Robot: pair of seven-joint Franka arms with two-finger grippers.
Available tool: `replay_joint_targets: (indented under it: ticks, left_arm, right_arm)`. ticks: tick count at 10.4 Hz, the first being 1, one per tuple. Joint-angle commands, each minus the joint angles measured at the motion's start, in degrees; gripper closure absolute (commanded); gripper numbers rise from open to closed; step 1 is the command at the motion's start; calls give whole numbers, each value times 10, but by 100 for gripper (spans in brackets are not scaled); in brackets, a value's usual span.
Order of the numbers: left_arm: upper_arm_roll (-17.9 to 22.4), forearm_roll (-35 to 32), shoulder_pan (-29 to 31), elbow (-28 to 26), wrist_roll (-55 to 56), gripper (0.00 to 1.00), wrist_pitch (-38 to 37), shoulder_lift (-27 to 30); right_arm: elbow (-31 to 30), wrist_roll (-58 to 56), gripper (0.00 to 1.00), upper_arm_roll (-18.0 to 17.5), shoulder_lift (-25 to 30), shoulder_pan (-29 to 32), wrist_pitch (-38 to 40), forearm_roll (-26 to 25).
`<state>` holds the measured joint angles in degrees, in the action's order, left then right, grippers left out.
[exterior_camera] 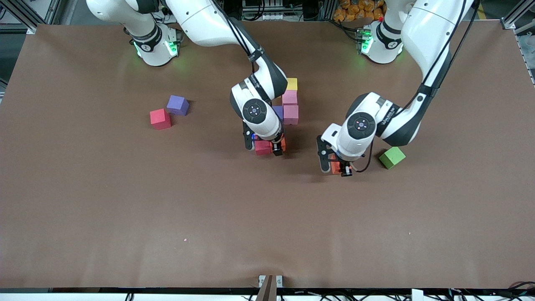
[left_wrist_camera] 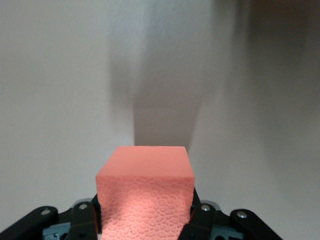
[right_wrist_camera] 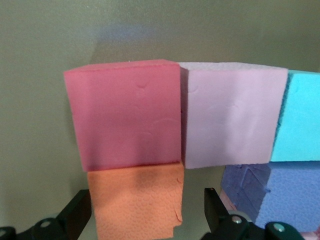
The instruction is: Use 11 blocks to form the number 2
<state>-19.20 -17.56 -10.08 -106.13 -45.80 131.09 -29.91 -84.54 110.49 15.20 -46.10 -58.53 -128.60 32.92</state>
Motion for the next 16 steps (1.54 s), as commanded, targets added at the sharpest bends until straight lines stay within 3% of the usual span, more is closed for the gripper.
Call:
replay_joint_targets:
  ticks: [1, 7, 11, 16]
  left_arm:
    - [4, -7, -24, 8, 21, 55, -16, 8]
    - [4, -11, -49, 11, 55, 57, -15, 2]
    - [4, -9, -61, 21, 61, 55, -15, -14]
    - [4, -7, -101, 42, 62, 55, -15, -30]
  right_arm:
    - [-8, 3, 0, 0, 18, 3, 11, 0]
    - [3, -4, 0, 3, 46, 31, 51, 0]
    - [3, -93, 0, 47, 51, 59, 107, -2]
    - [3, -266, 0, 63, 53, 233, 136, -3]
